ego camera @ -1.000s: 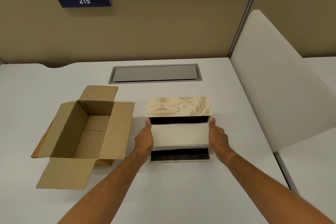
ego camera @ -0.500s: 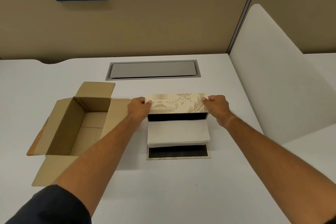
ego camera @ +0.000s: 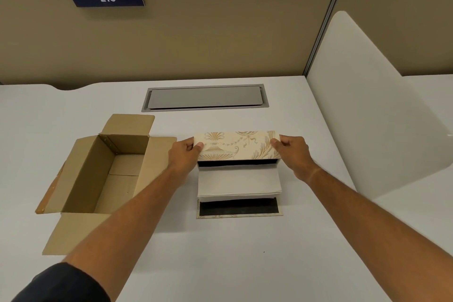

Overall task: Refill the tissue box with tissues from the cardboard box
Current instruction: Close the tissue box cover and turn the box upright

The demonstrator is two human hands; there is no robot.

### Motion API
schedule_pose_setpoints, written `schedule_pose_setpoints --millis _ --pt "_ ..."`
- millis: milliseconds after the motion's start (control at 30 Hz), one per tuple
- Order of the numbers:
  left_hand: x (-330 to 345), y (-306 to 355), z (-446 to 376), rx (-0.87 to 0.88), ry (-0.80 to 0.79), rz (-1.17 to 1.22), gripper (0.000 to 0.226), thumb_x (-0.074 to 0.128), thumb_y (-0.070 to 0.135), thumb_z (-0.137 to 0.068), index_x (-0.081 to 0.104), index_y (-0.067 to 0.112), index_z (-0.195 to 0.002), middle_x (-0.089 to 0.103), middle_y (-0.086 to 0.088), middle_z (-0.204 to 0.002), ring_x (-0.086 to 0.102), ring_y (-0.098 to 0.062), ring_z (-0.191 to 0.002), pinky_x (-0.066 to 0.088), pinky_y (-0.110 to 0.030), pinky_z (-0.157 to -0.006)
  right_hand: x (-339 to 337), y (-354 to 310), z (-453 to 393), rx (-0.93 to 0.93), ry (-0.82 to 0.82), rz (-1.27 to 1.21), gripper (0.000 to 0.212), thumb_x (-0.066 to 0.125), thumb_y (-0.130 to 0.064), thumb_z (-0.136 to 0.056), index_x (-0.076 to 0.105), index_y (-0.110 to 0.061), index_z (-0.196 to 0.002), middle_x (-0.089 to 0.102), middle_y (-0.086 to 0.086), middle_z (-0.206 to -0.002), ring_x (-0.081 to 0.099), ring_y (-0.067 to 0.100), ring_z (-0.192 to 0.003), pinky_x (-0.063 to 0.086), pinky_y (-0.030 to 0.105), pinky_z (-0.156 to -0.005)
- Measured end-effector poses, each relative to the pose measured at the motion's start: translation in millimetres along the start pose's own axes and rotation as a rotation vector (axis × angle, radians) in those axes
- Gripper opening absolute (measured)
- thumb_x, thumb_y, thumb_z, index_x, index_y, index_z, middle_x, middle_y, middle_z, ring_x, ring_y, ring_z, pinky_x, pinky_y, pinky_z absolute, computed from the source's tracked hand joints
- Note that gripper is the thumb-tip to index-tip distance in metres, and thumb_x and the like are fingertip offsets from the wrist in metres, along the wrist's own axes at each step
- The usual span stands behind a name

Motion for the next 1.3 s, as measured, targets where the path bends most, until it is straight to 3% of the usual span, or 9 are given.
schedule_pose_setpoints --millis 133,233,433,700,833,967,1033,1167,1300 --pt "-1 -1 9 0.035 0.002 0.015 0.012 0.059 0.020 -0.093 0.069 0.017 -0.099 0.073 -0.003 -0.095 0.070 -0.023 -0.092 0.057 -0.036 -0.085 -2 5 3 -0.031 -0.003 0.010 0.012 0.061 -0.017 -0.092 0.070 -0.009 -0.091 0.072 0.006 -0.107 0.069 0.017 -0.089 0.051 0.018 -0.067" --pt "-3 -1 14 0.053 0.009 -0.026 0.022 0.060 0.021 -0.092 0.069 0.011 -0.110 0.073 -0.003 -0.102 0.069 -0.020 -0.091 0.054 -0.022 -0.072 -4 6 9 -0.058 0.000 0.030 0.019 0.061 -0.017 -0.092 0.070 -0.003 -0.103 0.072 0.006 -0.108 0.069 0.016 -0.089 0.050 0.016 -0.067" --pt "-9 0 26 0.086 0.024 -0.086 0.018 0.063 0.023 -0.090 0.071 0.008 -0.097 0.072 0.001 -0.090 0.066 -0.013 -0.080 0.043 -0.008 -0.056 -6 6 23 -0.101 0.000 0.043 0.023 0.062 -0.018 -0.092 0.069 -0.007 -0.111 0.072 0.004 -0.111 0.069 0.017 -0.093 0.052 0.014 -0.070" --pt "-10 -7 40 0.102 0.018 -0.058 0.017 0.064 0.021 -0.090 0.073 0.010 -0.100 0.073 0.003 -0.091 0.070 -0.014 -0.086 0.050 -0.012 -0.064 -8 12 39 -0.111 0.016 0.054 0.023 0.062 -0.019 -0.091 0.069 -0.007 -0.111 0.073 0.005 -0.108 0.071 0.018 -0.094 0.056 0.021 -0.076" --pt "-10 -13 47 0.092 0.019 -0.009 0.020 0.066 0.020 -0.089 0.072 0.012 -0.106 0.074 0.004 -0.094 0.070 -0.013 -0.088 0.055 -0.019 -0.073 -9 19 47 -0.100 0.029 0.046 0.020 0.062 -0.019 -0.091 0.069 -0.006 -0.105 0.073 0.004 -0.107 0.071 0.018 -0.093 0.055 0.015 -0.070" --pt "-11 -15 57 0.097 0.036 -0.003 0.021 0.066 0.017 -0.088 0.072 0.009 -0.107 0.074 0.001 -0.100 0.069 -0.011 -0.084 0.053 -0.008 -0.064 -9 23 55 -0.092 0.031 0.014 0.021 0.063 -0.017 -0.091 0.070 -0.009 -0.109 0.073 0.005 -0.106 0.071 0.016 -0.089 0.056 0.012 -0.066" --pt "-12 -16 62 0.098 0.041 0.010 0.024 0.066 0.017 -0.088 0.071 0.010 -0.111 0.074 0.000 -0.102 0.069 -0.010 -0.083 0.054 -0.010 -0.067 -10 25 59 -0.090 0.035 -0.001 0.022 0.063 -0.017 -0.091 0.070 -0.010 -0.110 0.074 0.005 -0.104 0.071 0.014 -0.087 0.055 0.011 -0.065" --pt "-11 -18 72 0.115 0.032 0.021 0.026 0.065 0.016 -0.089 0.069 0.011 -0.114 0.073 -0.002 -0.108 0.070 -0.013 -0.089 0.058 -0.018 -0.075 -9 32 68 -0.090 0.028 -0.009 0.027 0.064 -0.018 -0.090 0.068 -0.012 -0.116 0.074 0.003 -0.105 0.072 0.016 -0.093 0.059 0.025 -0.079" --pt "-9 -23 80 0.146 0.021 0.014 0.027 0.065 0.013 -0.088 0.068 0.009 -0.114 0.073 -0.004 -0.111 0.070 -0.012 -0.091 0.058 -0.018 -0.073 -9 35 78 -0.103 0.022 -0.017 0.025 0.065 -0.018 -0.089 0.070 -0.014 -0.113 0.074 0.000 -0.103 0.071 0.011 -0.090 0.058 0.026 -0.082"
Point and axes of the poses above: each hand's wrist, its own z-axis away from the middle knuckle, its own x-axis out of the palm, y = z × x, the point moved 10 cm from there along -z, towards the middle knuckle
